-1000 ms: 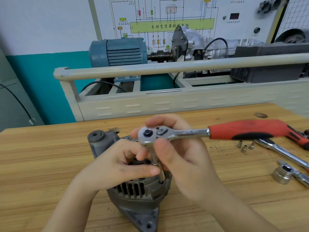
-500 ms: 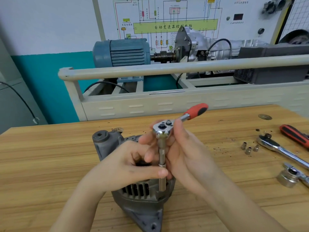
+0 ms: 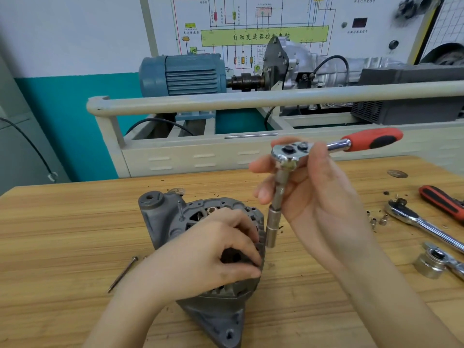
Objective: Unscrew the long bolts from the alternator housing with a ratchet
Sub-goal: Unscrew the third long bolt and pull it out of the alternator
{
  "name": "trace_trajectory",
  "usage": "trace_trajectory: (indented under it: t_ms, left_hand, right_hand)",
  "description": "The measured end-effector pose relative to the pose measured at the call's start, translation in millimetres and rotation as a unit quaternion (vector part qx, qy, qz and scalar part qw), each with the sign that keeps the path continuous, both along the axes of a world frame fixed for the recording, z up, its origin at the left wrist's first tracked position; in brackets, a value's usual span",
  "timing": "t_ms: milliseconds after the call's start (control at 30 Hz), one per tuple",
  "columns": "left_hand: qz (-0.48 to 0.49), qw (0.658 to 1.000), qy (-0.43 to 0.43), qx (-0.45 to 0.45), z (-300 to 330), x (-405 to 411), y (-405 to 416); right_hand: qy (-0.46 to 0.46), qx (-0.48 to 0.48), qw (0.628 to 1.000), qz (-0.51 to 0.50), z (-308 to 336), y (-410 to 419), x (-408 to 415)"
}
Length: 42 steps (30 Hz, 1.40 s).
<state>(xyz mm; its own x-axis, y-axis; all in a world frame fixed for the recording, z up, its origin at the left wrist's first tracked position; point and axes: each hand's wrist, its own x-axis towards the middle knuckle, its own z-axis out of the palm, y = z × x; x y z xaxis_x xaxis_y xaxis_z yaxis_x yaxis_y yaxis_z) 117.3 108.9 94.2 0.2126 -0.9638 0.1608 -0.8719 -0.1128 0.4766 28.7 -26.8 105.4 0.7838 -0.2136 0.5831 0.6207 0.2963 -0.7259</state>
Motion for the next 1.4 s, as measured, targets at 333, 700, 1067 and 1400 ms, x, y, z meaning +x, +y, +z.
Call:
trace_trajectory:
  t_ms: [333, 700, 1067, 1400]
  left_hand:
    - [-0.017, 0.998, -0.051, 0.028, 2.7, -1.2, 5.0]
    - [-0.009, 0.999, -0.039, -0.001, 3.0, -2.4, 0.3]
    - [0.003, 1.0, -0.002, -0.006, 4.3, 0.6, 4.4]
    - [0.002, 0.999, 0.035, -0.037, 2.3, 2.3, 6.1]
  right_hand:
    - [-0.006, -0.008, 1.0, -0.002, 0.8, 0.0, -1.5]
    - [0.007, -0.005, 1.0, 0.0, -3.3, 1.9, 1.1]
    - [0.025, 0.008, 0.997, 0.069, -16.1, 14.5, 11.6]
    - [0.016, -0.002, 0.986, 0.165, -17.1, 10.2, 15.2]
